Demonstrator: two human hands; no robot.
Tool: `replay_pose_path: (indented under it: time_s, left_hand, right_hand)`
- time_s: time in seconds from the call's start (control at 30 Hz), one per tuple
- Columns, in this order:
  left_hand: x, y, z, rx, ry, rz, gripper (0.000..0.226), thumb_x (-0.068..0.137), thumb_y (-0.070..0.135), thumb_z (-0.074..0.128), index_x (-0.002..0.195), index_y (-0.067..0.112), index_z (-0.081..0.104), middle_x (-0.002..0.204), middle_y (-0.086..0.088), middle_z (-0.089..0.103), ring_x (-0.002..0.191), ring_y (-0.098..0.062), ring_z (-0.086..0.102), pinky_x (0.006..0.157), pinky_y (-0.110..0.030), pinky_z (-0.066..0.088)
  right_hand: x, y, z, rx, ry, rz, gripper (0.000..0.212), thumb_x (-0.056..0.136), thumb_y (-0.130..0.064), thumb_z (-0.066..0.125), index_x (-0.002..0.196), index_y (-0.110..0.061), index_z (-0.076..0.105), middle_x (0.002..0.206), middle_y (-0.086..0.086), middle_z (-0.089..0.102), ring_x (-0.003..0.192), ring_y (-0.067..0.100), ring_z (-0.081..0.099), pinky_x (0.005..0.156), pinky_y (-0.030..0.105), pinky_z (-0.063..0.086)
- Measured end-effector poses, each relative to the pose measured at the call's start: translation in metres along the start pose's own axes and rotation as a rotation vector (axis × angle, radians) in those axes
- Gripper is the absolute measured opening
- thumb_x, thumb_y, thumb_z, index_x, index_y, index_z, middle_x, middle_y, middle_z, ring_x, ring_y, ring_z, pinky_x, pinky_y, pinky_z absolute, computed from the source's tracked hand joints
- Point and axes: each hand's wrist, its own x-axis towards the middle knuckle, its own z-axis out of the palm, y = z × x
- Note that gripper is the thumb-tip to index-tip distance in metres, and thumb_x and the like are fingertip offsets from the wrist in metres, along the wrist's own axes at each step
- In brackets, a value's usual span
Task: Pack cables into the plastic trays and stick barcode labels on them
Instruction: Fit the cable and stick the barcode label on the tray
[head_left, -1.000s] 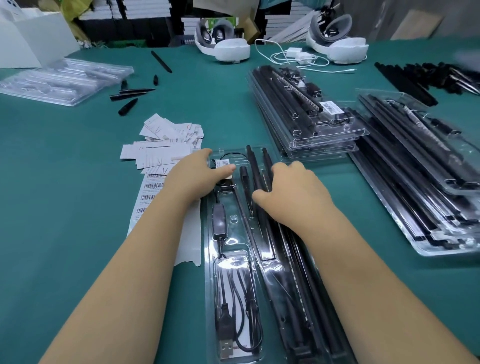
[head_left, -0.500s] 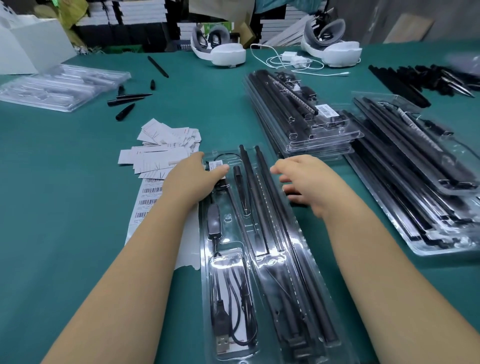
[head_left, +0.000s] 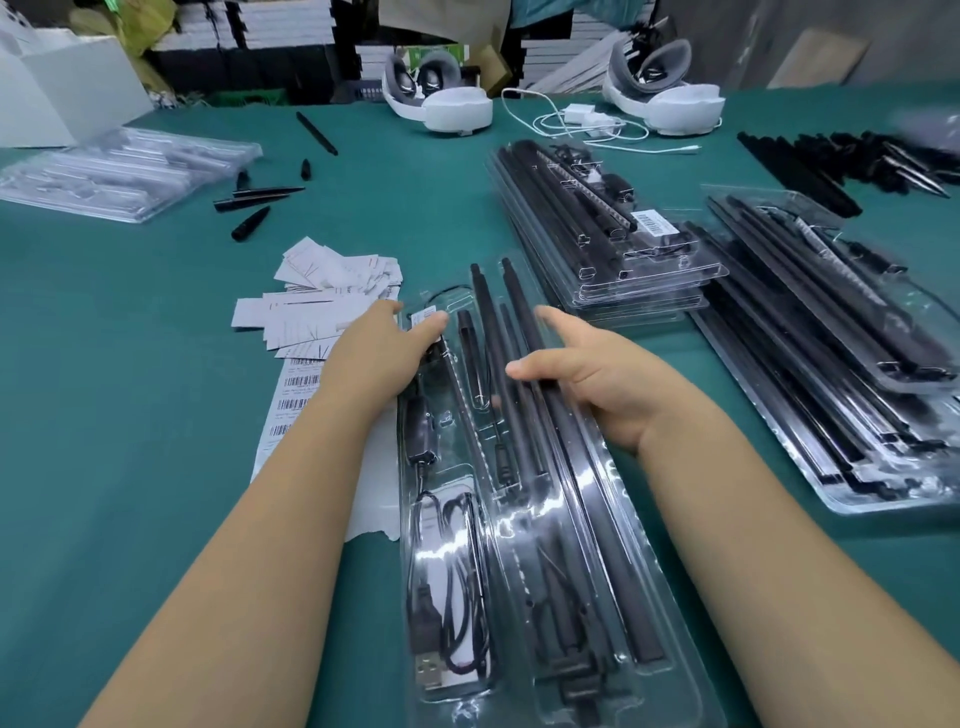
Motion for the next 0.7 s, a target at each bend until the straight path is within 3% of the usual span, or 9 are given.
replay_pose_path:
  time_s: [0.13, 0.23, 0.27, 0.3, 0.37, 0.47, 0.53, 0.63, 0.7]
  left_hand:
    - [0.002, -0.002, -0.003, -0.103, 0.032, -0.026, 0.069, 0.086, 0.060, 0.055, 0.137, 0.015, 0.044, 0.135, -0.010, 0.053, 0.110, -0.023, 0.052, 0.084, -0.032, 0.037]
    - [0.004, -0.002, -0.012, -0.401, -0.007, -0.139, 0.055, 0.087, 0.056, 0.054, 0.120, 0.011, 0.057, 0.116, -0.025, 0.050, 0.071, -0.021, 0.056, 0.072, -0.030, 0.044]
    - [0.002, -0.001, -0.018, -0.563, -0.066, -0.189, 0.049, 0.087, 0.055, 0.057, 0.109, 0.012, 0.061, 0.080, -0.015, 0.060, 0.060, -0.018, 0.051, 0.063, -0.027, 0.044]
    - [0.000, -0.002, -0.025, -0.702, -0.151, -0.224, 0.044, 0.085, 0.056, 0.060, 0.098, 0.013, 0.063, 0.073, 0.007, 0.052, 0.055, -0.016, 0.049, 0.058, -0.026, 0.045]
    - [-0.005, -0.004, -0.036, -0.868, -0.364, -0.209, 0.040, 0.082, 0.056, 0.062, 0.090, 0.016, 0.064, 0.066, 0.003, 0.057, 0.051, -0.012, 0.051, 0.054, -0.026, 0.046]
    - [-0.015, -0.006, -0.046, -0.880, -0.693, -0.018, 0.038, 0.079, 0.054, 0.064, 0.090, 0.019, 0.073, 0.075, 0.003, 0.049, 0.058, -0.010, 0.047, 0.054, -0.023, 0.041]
    - [-0.024, -0.001, -0.050, -0.750, -0.837, 0.151, 0.048, 0.066, 0.063, 0.072, 0.094, 0.024, 0.077, 0.083, 0.002, 0.061, 0.069, -0.017, 0.051, 0.061, -0.028, 0.044]
    - [-0.035, 0.004, -0.059, -0.742, -0.937, 0.245, 0.068, 0.061, 0.066, 0.076, 0.110, 0.019, 0.073, 0.098, -0.025, 0.056, 0.090, -0.038, 0.047, 0.081, -0.054, 0.039]
    - [-0.036, 0.005, -0.069, -0.697, -0.982, 0.295, 0.075, 0.064, 0.067, 0.074, 0.113, 0.010, 0.070, 0.100, -0.029, 0.055, 0.093, -0.040, 0.048, 0.084, -0.059, 0.040]
  right_hand:
    - [0.003, 0.000, 0.000, 0.053, 0.016, -0.016, 0.079, 0.081, 0.007, 0.062, 0.147, -0.020, 0.027, 0.098, 0.008, 0.068, 0.066, 0.019, 0.071, 0.050, 0.029, 0.055]
    - [0.003, 0.001, -0.003, 0.091, 0.009, -0.060, 0.076, 0.080, 0.007, 0.063, 0.146, -0.012, 0.030, 0.097, 0.011, 0.069, 0.070, 0.020, 0.071, 0.055, 0.030, 0.057]
    - [0.003, 0.001, -0.004, 0.095, 0.004, -0.087, 0.074, 0.079, 0.006, 0.064, 0.144, -0.008, 0.033, 0.096, 0.012, 0.070, 0.069, 0.018, 0.070, 0.055, 0.028, 0.056]
    - [0.003, 0.000, -0.006, 0.095, 0.007, -0.116, 0.073, 0.075, 0.003, 0.067, 0.141, -0.006, 0.037, 0.097, 0.011, 0.069, 0.069, 0.016, 0.069, 0.055, 0.027, 0.055]
    - [0.003, -0.001, -0.009, 0.140, 0.022, -0.166, 0.075, 0.063, -0.005, 0.072, 0.133, -0.005, 0.043, 0.103, 0.015, 0.066, 0.078, 0.021, 0.067, 0.064, 0.033, 0.053]
    - [0.002, -0.003, -0.014, 0.311, -0.026, -0.284, 0.049, 0.064, -0.007, 0.067, 0.111, 0.003, 0.056, 0.096, 0.018, 0.067, 0.086, 0.030, 0.066, 0.070, 0.042, 0.057]
    - [0.002, -0.003, -0.017, 0.414, -0.030, -0.360, 0.030, 0.067, -0.007, 0.064, 0.096, -0.004, 0.060, 0.085, 0.012, 0.070, 0.077, 0.025, 0.069, 0.065, 0.039, 0.059]
    - [0.002, -0.006, -0.022, 0.513, -0.015, -0.428, 0.029, 0.069, -0.007, 0.063, 0.097, -0.003, 0.057, 0.075, 0.007, 0.069, 0.064, 0.018, 0.068, 0.057, 0.031, 0.057]
    - [0.001, -0.008, -0.022, 0.561, 0.006, -0.458, 0.024, 0.075, -0.006, 0.061, 0.099, -0.002, 0.056, 0.072, 0.005, 0.069, 0.061, 0.017, 0.068, 0.058, 0.031, 0.058]
